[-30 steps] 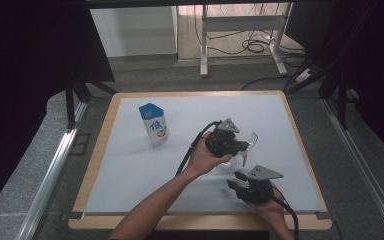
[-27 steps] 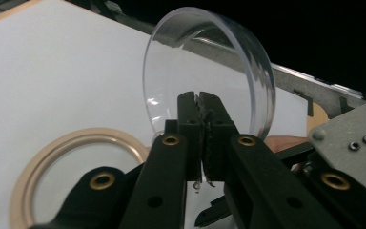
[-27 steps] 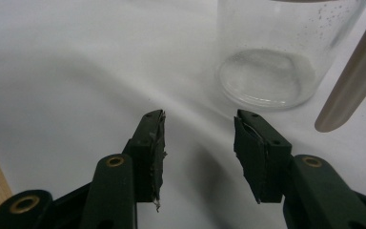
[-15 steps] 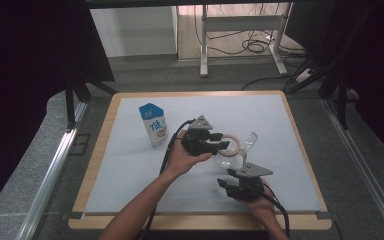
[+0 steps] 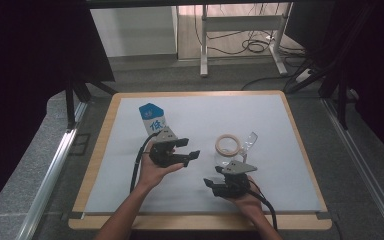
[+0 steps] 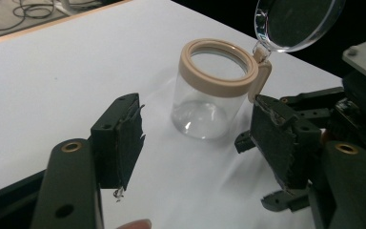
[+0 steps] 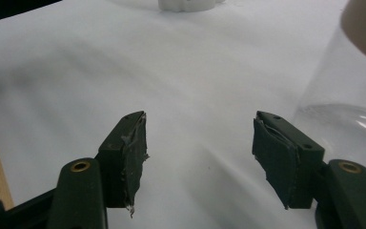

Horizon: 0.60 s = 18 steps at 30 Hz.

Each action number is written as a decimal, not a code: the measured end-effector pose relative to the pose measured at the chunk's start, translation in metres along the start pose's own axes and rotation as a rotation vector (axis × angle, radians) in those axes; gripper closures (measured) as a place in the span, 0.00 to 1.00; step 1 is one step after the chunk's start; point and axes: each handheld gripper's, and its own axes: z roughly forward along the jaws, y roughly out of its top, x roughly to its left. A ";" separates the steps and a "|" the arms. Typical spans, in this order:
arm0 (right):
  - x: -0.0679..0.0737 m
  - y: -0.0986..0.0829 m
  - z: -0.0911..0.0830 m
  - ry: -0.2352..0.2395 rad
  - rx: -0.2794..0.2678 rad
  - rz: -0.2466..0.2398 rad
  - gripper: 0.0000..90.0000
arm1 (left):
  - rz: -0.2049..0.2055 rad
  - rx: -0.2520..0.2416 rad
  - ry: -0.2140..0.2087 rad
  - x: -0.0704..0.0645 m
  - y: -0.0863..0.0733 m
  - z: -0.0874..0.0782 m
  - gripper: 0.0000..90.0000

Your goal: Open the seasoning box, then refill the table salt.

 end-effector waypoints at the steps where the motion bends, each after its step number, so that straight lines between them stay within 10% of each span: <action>1: 0.001 0.001 0.002 0.004 -0.004 0.000 0.41 | 0.000 0.001 0.007 0.001 -0.003 -0.003 0.39; 18: 0.004 0.003 0.010 0.004 -0.011 -0.014 0.41 | -0.044 0.004 0.060 0.015 -0.038 -0.026 0.43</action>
